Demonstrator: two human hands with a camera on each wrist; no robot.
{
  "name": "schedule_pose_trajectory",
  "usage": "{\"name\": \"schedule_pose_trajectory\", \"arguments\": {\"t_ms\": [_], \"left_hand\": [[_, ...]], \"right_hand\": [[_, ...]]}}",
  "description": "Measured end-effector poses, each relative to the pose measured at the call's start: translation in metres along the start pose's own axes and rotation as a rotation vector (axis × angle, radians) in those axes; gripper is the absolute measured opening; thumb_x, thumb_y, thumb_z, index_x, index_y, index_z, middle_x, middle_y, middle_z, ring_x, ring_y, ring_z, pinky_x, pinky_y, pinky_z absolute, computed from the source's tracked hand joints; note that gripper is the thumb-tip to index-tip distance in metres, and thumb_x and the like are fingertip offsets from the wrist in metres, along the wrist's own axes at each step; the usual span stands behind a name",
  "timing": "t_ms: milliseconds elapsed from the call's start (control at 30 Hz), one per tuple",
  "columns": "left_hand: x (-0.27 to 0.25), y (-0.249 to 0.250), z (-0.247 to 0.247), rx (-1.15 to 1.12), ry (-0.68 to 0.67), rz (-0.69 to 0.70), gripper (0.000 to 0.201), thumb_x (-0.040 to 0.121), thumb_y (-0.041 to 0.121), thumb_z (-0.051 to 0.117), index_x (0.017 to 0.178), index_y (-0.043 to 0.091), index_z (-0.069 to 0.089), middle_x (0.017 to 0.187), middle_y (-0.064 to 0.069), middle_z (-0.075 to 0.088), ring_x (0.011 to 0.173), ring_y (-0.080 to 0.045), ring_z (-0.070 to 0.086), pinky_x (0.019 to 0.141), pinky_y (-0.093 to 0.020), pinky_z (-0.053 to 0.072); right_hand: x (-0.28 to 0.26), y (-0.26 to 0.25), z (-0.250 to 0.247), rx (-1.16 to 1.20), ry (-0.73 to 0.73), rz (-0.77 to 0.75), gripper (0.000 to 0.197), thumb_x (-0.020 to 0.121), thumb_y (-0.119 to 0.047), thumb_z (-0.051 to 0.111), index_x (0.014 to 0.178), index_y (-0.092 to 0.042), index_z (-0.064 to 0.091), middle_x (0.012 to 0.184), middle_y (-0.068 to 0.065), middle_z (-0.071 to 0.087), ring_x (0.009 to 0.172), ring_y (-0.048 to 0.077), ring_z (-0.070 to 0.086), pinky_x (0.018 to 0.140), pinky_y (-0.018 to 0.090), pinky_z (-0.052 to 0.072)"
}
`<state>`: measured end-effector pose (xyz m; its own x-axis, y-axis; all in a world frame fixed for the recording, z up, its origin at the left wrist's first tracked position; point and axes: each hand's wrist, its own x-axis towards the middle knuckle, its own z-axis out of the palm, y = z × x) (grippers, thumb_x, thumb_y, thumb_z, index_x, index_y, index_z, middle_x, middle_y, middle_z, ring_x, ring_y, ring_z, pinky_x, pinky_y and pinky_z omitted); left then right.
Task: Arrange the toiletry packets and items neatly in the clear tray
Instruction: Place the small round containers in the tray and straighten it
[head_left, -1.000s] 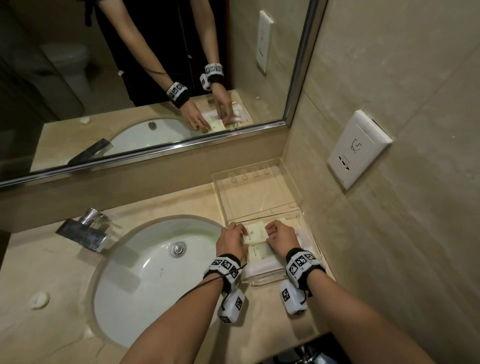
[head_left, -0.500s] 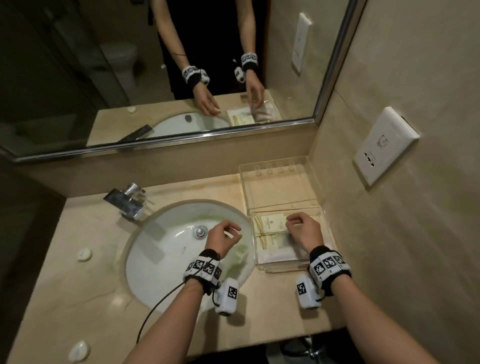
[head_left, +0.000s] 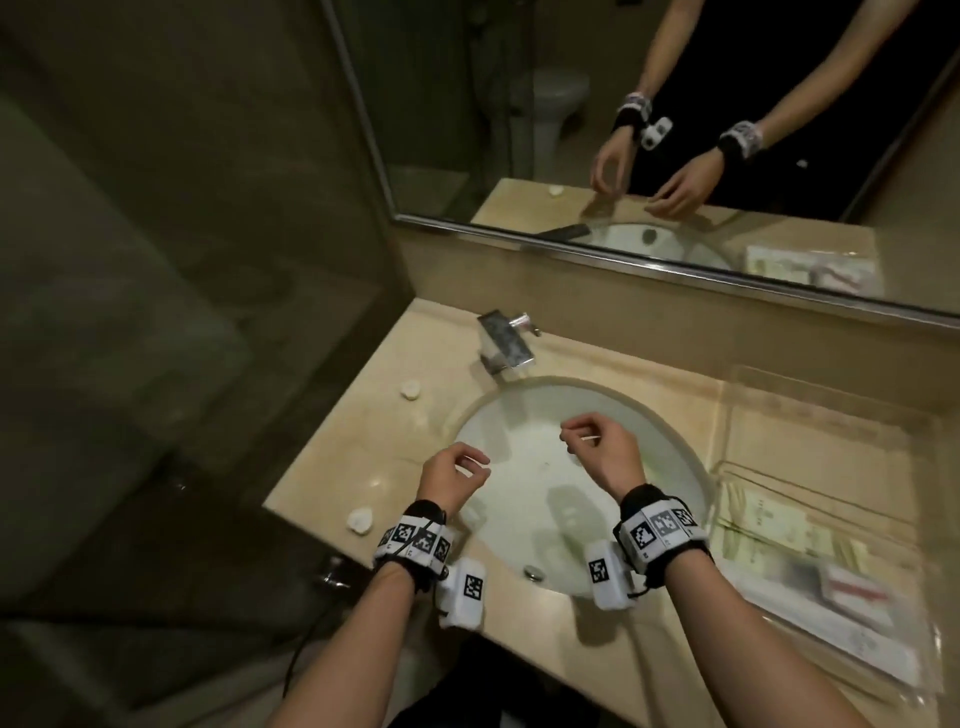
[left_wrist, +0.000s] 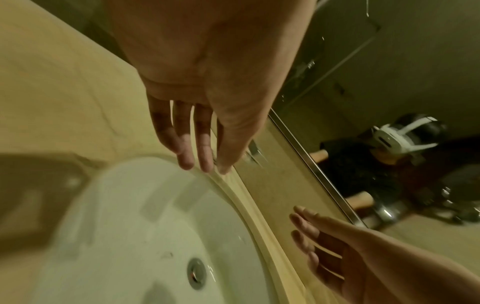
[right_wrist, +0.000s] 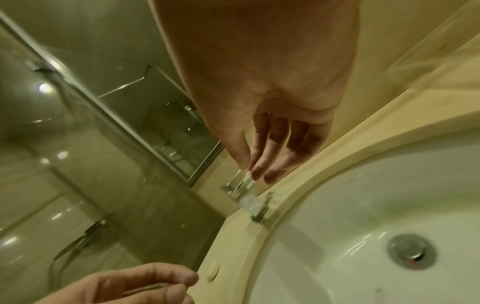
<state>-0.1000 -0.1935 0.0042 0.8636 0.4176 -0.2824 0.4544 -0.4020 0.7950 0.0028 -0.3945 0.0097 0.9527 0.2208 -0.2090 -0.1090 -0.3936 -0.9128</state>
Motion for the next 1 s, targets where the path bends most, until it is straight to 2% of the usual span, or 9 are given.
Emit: {"name": "schedule_pose_trajectory", "arguments": {"t_ms": [100,200,333,467,567,633,733,833,1000], "left_hand": [[-0.004,-0.032,-0.038,-0.032,0.101,-0.096,0.012,0.076,0.008,0.071,0.081,0.018,0.068,0.079,-0.001,0.07,0.066,-0.011,0.061,0.05,-0.005,0.042],[-0.001,-0.065,-0.069,-0.067,0.155,-0.235,0.014,0.074,0.006,0.07,0.081,0.018,0.069,0.076,0.0,0.068,0.068,-0.015,0.061,0.058,-0.016,0.047],[0.01,-0.106,-0.103,-0.059,0.171,-0.342,0.022,0.068,0.008,0.077,0.077,0.024,0.067,0.08,-0.001,0.069,0.074,-0.015,0.064,0.068,-0.021,0.05],[0.021,-0.141,-0.129,0.027,0.092,-0.303,0.04,0.056,0.012,0.088,0.083,0.028,0.063,0.093,-0.003,0.064,0.079,-0.013,0.06,0.077,-0.025,0.051],[0.027,-0.157,-0.143,0.079,-0.039,-0.243,0.051,0.054,0.01,0.089,0.098,0.02,0.065,0.101,-0.002,0.055,0.074,-0.002,0.05,0.07,-0.013,0.044],[0.031,-0.164,-0.151,0.113,-0.147,-0.195,0.056,0.054,0.01,0.089,0.104,0.02,0.065,0.102,0.002,0.05,0.072,0.0,0.046,0.066,-0.006,0.04],[0.038,-0.171,-0.158,0.233,-0.276,-0.128,0.065,0.047,0.023,0.091,0.105,0.033,0.064,0.102,0.008,0.049,0.083,-0.009,0.042,0.076,-0.018,0.044],[0.043,-0.171,-0.16,0.339,-0.362,-0.096,0.065,0.047,0.022,0.091,0.104,0.035,0.063,0.101,0.007,0.045,0.087,-0.011,0.038,0.081,-0.021,0.04],[0.05,-0.176,-0.162,0.365,-0.392,-0.036,0.052,0.053,0.02,0.089,0.099,0.036,0.069,0.099,0.005,0.043,0.097,-0.017,0.04,0.092,-0.023,0.039]], "right_hand": [[0.007,-0.019,0.051,-0.048,-0.12,-0.026,0.006,0.085,-0.012,0.067,0.088,-0.015,0.069,0.077,-0.001,0.068,0.067,0.016,0.065,0.063,0.019,0.047],[0.016,-0.035,0.102,-0.096,-0.218,-0.043,0.006,0.084,-0.013,0.068,0.089,-0.015,0.07,0.076,-0.002,0.067,0.064,0.012,0.063,0.058,0.013,0.044],[0.037,-0.054,0.163,-0.154,-0.297,-0.065,0.011,0.085,-0.013,0.067,0.094,-0.01,0.071,0.08,0.0,0.068,0.073,0.017,0.064,0.065,0.018,0.046],[0.064,-0.067,0.214,-0.228,-0.332,-0.061,0.017,0.086,-0.012,0.066,0.102,-0.007,0.067,0.092,0.006,0.068,0.08,0.018,0.064,0.067,0.018,0.048],[0.088,-0.071,0.245,-0.293,-0.332,-0.037,0.027,0.083,-0.012,0.071,0.108,-0.006,0.064,0.106,0.011,0.068,0.09,0.024,0.064,0.086,0.034,0.053],[0.102,-0.069,0.261,-0.378,-0.326,-0.036,0.036,0.081,-0.014,0.074,0.114,-0.006,0.062,0.116,0.013,0.065,0.102,0.029,0.063,0.092,0.035,0.049],[0.117,-0.065,0.277,-0.511,-0.298,-0.036,0.05,0.08,-0.015,0.075,0.126,-0.01,0.056,0.132,0.016,0.053,0.118,0.035,0.055,0.102,0.039,0.044],[0.124,-0.06,0.284,-0.552,-0.299,-0.03,0.062,0.08,-0.011,0.074,0.137,-0.016,0.049,0.144,0.012,0.042,0.128,0.037,0.046,0.109,0.042,0.039],[0.129,-0.05,0.29,-0.583,-0.316,-0.088,0.066,0.08,-0.002,0.066,0.141,-0.018,0.047,0.145,0.008,0.046,0.131,0.034,0.04,0.109,0.034,0.03]]}}
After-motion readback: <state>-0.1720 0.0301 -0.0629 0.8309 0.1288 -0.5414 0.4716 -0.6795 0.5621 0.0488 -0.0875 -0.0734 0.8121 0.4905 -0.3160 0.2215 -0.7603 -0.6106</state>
